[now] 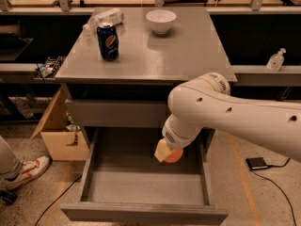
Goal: Place orange into middle drawer
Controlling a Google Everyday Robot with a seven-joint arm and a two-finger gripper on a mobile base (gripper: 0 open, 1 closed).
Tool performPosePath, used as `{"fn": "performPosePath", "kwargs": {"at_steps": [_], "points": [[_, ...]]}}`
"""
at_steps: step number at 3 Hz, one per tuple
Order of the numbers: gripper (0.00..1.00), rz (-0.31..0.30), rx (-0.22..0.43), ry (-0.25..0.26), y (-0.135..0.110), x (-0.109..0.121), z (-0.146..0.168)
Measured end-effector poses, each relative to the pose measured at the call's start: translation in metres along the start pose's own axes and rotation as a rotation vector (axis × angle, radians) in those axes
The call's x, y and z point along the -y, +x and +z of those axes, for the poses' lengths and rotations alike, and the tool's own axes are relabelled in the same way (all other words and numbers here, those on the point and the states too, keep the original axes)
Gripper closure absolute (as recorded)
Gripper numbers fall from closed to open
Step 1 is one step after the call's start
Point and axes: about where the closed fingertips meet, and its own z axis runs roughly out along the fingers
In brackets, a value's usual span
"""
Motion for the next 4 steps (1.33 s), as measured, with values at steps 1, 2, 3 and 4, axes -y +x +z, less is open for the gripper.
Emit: {"fn": "performPosePath", "kwargs": {"at_steps": [1, 2, 3, 4], "points": [[1.00, 0.042, -0.020, -0.032, 0.015, 0.005, 0.040], [1.00, 0.069, -0.019, -0.051, 0.024, 0.010, 0.097], [1.00, 0.078, 0.029, -0.058, 0.025, 0.007, 0.144], [1.00, 0.076, 0.137, -0.091, 0.010, -0.005, 0.187]]}}
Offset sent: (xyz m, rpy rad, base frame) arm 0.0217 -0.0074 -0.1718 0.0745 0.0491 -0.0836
